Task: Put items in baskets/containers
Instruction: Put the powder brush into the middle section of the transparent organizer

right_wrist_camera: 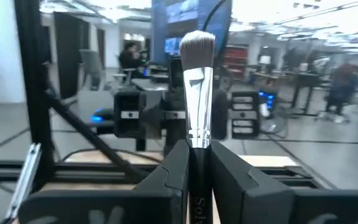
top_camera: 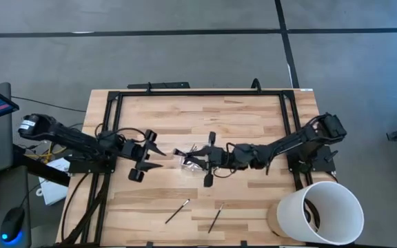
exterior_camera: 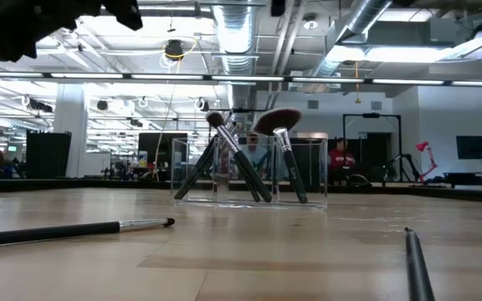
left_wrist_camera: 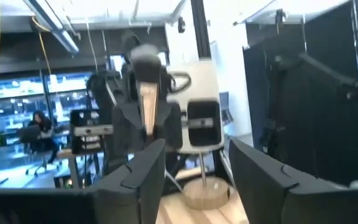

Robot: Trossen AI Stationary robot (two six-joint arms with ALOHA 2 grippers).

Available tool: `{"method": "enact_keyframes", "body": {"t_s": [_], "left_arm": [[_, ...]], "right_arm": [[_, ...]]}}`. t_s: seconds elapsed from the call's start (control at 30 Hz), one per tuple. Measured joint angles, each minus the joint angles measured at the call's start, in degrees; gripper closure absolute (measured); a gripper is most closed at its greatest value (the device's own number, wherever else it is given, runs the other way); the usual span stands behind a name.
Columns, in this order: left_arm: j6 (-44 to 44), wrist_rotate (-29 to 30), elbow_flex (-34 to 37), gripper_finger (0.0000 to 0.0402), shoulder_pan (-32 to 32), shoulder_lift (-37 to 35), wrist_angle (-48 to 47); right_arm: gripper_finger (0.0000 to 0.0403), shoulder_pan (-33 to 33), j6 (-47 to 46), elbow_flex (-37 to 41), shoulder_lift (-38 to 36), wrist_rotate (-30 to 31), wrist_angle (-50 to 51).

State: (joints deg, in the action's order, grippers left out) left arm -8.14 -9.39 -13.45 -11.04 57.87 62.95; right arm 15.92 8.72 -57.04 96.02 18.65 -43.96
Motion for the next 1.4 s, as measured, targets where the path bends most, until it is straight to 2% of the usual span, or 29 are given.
{"method": "enact_keyframes", "body": {"t_s": [0.13,0.27,0.43,0.87,1.0,1.4], "left_arm": [[-2.35,0.12,-0.34,0.0214,-0.67,6.24,3.16],[-3.59,0.41,-1.27,0.0215,-1.44,10.73,10.53],[-3.80,5.74,-2.14,0.0222,-2.50,12.06,12.83],[-4.07,6.82,-2.21,0.0237,-3.05,12.39,12.57],[-5.80,6.82,-2.30,0.0238,-3.01,12.39,12.61],[-5.38,7.61,-4.46,0.0238,-4.50,13.89,12.47]], "right_arm": [[0.0366,-1.16,-1.19,0.09,2.27,-6.07,-3.94],[0.0369,-2.52,-3.93,0.07,4.93,-10.11,-5.27],[0.0364,-2.94,-4.34,0.07,6.48,-10.70,-7.48],[0.0366,-2.57,-5.28,0.07,6.50,-11.62,-7.56],[0.0369,-2.63,-5.65,0.07,6.52,-15.43,-7.55],[0.0368,-3.69,-5.32,0.07,6.52,-13.27,-7.52]]}}
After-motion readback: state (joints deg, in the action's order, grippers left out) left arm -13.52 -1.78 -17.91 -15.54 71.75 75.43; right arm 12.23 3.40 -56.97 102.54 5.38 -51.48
